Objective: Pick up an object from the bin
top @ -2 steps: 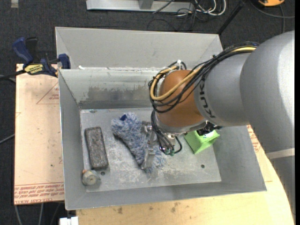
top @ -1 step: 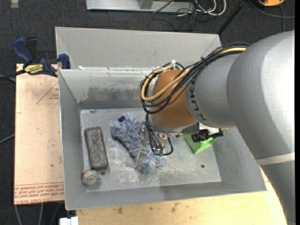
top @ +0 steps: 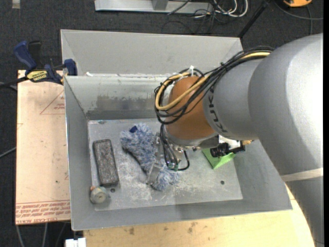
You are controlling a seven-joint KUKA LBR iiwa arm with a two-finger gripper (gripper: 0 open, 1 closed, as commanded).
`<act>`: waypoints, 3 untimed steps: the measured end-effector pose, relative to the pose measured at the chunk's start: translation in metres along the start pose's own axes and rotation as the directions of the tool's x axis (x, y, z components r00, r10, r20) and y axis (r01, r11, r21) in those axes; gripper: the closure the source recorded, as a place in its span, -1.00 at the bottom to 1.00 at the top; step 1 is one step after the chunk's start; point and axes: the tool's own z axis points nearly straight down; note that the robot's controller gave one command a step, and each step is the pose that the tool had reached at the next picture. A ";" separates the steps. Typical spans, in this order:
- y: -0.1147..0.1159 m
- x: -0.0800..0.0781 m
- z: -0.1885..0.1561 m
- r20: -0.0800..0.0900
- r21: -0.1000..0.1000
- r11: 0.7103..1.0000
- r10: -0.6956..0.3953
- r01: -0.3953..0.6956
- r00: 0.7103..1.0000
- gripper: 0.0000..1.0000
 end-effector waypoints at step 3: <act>-0.007 -0.003 -0.005 -0.001 0.002 0.990 -0.144 0.144 0.990 1.00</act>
Offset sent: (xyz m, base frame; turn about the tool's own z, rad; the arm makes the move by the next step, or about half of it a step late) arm 0.0000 0.0000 0.0000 0.0000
